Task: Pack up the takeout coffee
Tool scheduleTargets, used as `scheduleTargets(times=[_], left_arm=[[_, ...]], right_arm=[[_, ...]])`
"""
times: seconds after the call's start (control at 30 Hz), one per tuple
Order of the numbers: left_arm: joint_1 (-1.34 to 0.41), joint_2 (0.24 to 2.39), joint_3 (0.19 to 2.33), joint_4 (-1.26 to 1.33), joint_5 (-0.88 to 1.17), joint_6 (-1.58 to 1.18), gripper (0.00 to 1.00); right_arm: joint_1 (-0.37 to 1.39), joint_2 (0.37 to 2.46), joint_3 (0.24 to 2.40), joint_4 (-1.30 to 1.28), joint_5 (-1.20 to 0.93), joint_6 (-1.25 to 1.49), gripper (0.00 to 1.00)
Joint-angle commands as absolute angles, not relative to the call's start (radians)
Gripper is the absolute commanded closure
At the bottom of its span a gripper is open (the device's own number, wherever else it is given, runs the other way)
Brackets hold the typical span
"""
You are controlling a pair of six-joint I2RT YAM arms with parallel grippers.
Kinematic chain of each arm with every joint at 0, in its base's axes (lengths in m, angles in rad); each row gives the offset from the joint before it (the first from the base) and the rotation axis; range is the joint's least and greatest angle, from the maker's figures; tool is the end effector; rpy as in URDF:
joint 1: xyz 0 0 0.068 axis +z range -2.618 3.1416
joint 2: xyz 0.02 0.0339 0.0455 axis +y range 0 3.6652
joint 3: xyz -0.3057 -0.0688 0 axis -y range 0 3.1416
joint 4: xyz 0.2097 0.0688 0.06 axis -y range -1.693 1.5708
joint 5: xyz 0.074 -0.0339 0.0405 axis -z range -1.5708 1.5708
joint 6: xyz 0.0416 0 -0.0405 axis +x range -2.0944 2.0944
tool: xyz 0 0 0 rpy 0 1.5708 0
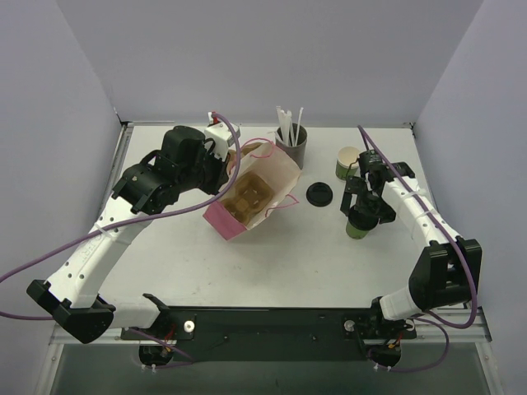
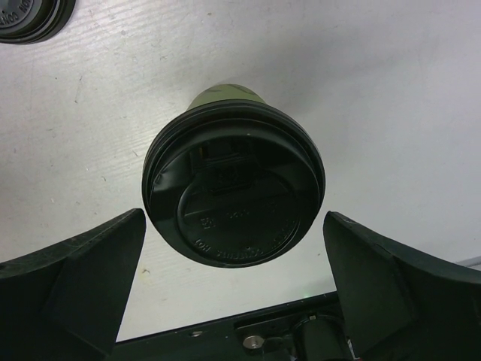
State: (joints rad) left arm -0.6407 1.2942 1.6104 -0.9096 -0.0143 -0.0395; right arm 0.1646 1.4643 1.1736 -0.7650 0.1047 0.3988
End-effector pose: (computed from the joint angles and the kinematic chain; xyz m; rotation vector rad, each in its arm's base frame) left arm 0.1711 -0.1268 0.4652 0.6400 2.0927 -0.3734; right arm 0.2596 0.0387 0.3144 0.3417 2.5958 0.0599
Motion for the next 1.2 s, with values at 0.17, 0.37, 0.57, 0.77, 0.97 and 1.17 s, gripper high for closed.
scheduleTargets(times=[0.17,0.37,0.57,0.77,0.97,1.17], left_arm=[[-0.644,1.261,1.609,-0.868,-0.021,-0.025,1.0],[-0.644,1.261,1.609,-0.867,-0.02,-0.025,1.0],[-0.644,1.259,1.605,-0.867,-0.021,-0.025,1.0],[-0.644,1.259,1.605,-0.867,-0.021,-0.025,1.0],[-0.644,1.258,1.6,-0.865,-0.023,-0.023,1.0],[-0.644,1.258,1.6,-0.864,-0.025,-0.023,1.0]], right_arm=[[0.15,1.476,1.137,-0.752,0.117,0.39,0.0],[0.135,1.477,1.121,-0.732,0.114,0.38,0.0],[0.13,1.485,1.111,-0.718,0.094,0.376,0.0],[0.117,1.493,1.104,-0.707,0.065,0.365,0.0],[0.106,1.505,1.097,-0.698,0.044,0.354,0.0],[0.089,1.519,1.083,-0.683,0.032,0.353,0.01]])
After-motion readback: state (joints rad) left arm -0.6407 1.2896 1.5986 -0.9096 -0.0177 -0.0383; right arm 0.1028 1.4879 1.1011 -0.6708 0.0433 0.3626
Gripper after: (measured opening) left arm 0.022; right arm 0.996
